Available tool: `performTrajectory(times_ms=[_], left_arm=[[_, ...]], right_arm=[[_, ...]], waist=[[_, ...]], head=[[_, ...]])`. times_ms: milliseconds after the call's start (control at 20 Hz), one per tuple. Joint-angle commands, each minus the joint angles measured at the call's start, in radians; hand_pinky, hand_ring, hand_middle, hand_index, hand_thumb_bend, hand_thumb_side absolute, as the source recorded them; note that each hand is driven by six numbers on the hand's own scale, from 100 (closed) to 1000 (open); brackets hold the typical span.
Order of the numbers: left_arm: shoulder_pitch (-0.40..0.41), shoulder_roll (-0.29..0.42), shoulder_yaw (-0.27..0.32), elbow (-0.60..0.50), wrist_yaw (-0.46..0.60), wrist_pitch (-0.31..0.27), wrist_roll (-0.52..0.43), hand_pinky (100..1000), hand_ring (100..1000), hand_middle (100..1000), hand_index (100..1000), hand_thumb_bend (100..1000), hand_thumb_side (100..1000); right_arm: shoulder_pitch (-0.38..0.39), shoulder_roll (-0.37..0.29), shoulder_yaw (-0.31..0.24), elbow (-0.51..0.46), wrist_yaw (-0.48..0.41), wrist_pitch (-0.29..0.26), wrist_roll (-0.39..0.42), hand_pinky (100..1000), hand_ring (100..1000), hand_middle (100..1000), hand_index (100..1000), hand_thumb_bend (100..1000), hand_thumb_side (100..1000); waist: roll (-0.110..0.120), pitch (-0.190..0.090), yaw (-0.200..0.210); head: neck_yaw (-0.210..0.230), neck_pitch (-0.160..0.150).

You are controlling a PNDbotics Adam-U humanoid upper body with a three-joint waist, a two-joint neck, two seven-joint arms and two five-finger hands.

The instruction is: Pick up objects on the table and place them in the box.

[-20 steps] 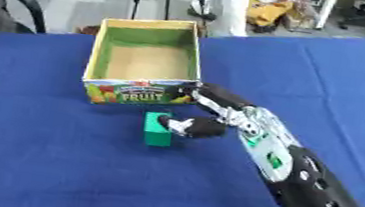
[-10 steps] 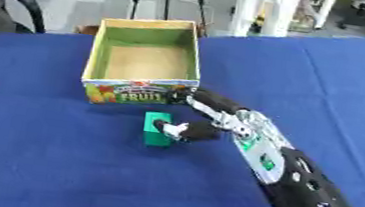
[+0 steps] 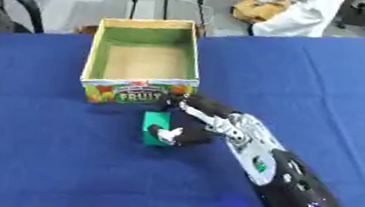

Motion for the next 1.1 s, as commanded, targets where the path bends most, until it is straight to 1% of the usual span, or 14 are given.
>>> performTrajectory(times_ms=[50,350,550,600,750,900,1000,1050,1100], left_arm=[[-0.004,0.004,-0.002,-0.009,0.003,-0.002,-0.003,744,806,563,776,722,756],[-0.005,0.003,-0.002,-0.009,0.003,-0.002,-0.003,744,806,563,776,722,756],[-0.005,0.002,-0.002,-0.008,0.003,-0.002,-0.003,744,807,563,776,722,757],[-0.005,0.002,-0.002,-0.008,0.003,-0.002,-0.003,744,807,563,776,721,758],[-0.005,0.002,-0.003,-0.008,0.002,-0.002,-0.004,744,807,563,776,721,758],[-0.005,0.002,-0.003,-0.008,0.002,-0.002,-0.004,744,807,563,776,721,758],[-0.005,0.002,-0.003,-0.008,0.003,-0.002,-0.004,744,807,563,776,721,758],[-0.005,0.002,-0.003,-0.008,0.003,-0.001,-0.004,745,807,563,776,721,758],[-0.005,0.002,-0.003,-0.008,0.003,-0.001,-0.004,745,808,563,776,721,758]], right_arm=[[-0.016,0.000,-0.001,-0.002,0.011,-0.006,0.005,806,868,778,951,290,853],[-0.015,0.005,0.003,0.006,0.019,-0.014,0.009,806,867,778,952,283,851],[-0.013,0.008,0.006,0.009,0.029,-0.019,0.014,805,857,774,952,231,838],[-0.012,0.009,0.006,0.010,0.033,-0.020,0.014,802,842,767,951,198,823],[-0.013,0.009,0.009,0.012,0.049,-0.024,0.022,798,816,755,948,158,776],[-0.013,0.008,0.011,0.009,0.072,-0.031,0.028,788,783,727,932,113,696],[-0.012,0.009,0.011,0.009,0.081,-0.033,0.027,788,783,727,932,113,696],[-0.013,0.008,0.012,0.009,0.086,-0.034,0.028,771,755,705,922,100,615],[-0.013,0.008,0.012,0.009,0.091,-0.036,0.028,767,750,702,920,100,599]], waist=[[-0.004,-0.015,0.002],[-0.005,-0.014,0.004],[-0.005,-0.013,0.003],[-0.005,-0.013,0.003],[-0.005,-0.013,0.004],[-0.005,-0.013,0.005],[-0.006,-0.012,0.005],[-0.006,-0.012,0.005],[-0.006,-0.012,0.006]], head=[[-0.003,0.007],[-0.006,0.006],[-0.007,0.007],[-0.007,0.007],[-0.008,0.008],[-0.008,0.008],[-0.008,0.008],[-0.008,0.008],[-0.008,0.008]])
